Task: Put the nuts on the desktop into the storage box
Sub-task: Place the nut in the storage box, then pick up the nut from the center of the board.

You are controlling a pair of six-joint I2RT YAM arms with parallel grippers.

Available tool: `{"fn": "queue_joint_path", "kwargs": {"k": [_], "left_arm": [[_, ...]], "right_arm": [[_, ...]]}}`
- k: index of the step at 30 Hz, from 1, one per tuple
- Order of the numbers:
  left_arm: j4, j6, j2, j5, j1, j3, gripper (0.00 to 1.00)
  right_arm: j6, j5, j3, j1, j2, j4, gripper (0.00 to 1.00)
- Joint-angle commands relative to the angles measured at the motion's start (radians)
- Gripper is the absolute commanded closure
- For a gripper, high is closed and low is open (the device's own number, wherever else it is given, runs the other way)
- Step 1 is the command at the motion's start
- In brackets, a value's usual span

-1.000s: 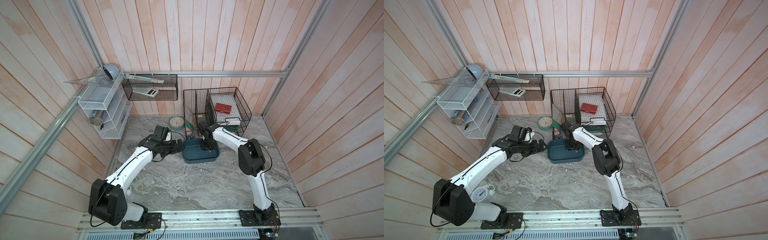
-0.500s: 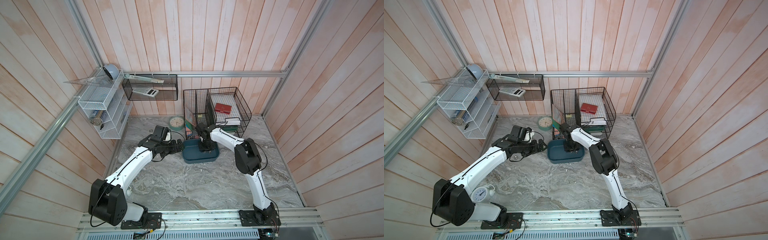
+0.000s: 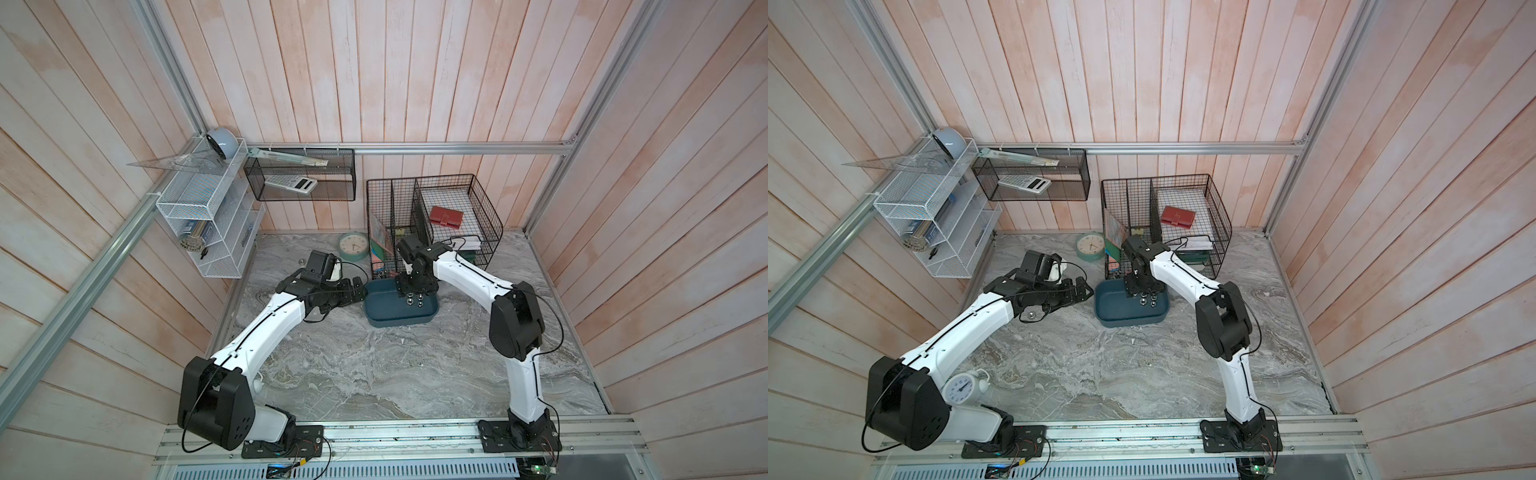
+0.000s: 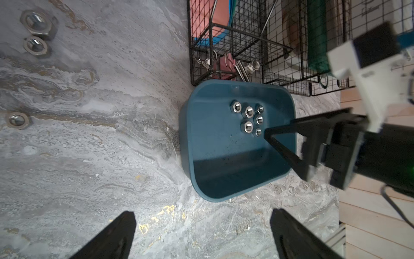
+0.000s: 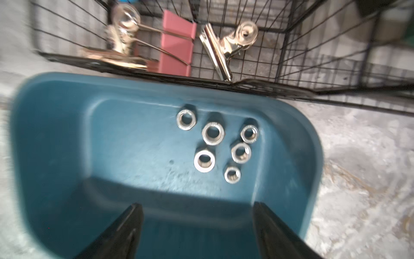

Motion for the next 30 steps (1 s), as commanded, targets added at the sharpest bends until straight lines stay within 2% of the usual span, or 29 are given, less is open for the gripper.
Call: {"fn": "queue_joint_path", "kwargs": {"k": [1,4,11,15,19,23,26,30], "left_arm": [[0.027,-0.026,0.026,-0.074,0.028,0.037,0.0],[0.016,-0.048,0.052,-0.113,0.061,0.054,0.0],[0.032,-0.088,0.105,-0.148,0.157,0.065,0.0],[0.046,-0.081,0.127,-0.219,0.202,0.068,0.0],[0.018,-0.06,0.158,-0.304,0.243,0.081,0.0],[-0.003,-0.045,0.213,-0.311,0.29,0.096,0.0],[-0.01,-0.03,0.256,-0.323,0.297,0.115,0.03],[-0.01,-0.022,0.304,-0.31,0.298,0.139,0.15]], "right_arm": [[-0.015,-0.04,-0.064,0.009,-0.073,0.037,0.06],[-0.024,-0.069,-0.128,0.009,-0.145,0.092,0.02],[-0.067,-0.09,-0.251,0.019,-0.279,0.185,0.02],[-0.088,-0.126,-0.305,0.019,-0.331,0.237,0.02],[-0.102,-0.19,-0.35,0.021,-0.374,0.309,0.02],[-0.11,-0.267,-0.409,0.022,-0.412,0.406,0.02],[-0.117,-0.335,-0.436,0.025,-0.426,0.465,0.02],[-0.142,-0.391,-0.444,0.042,-0.422,0.499,0.02]]}}
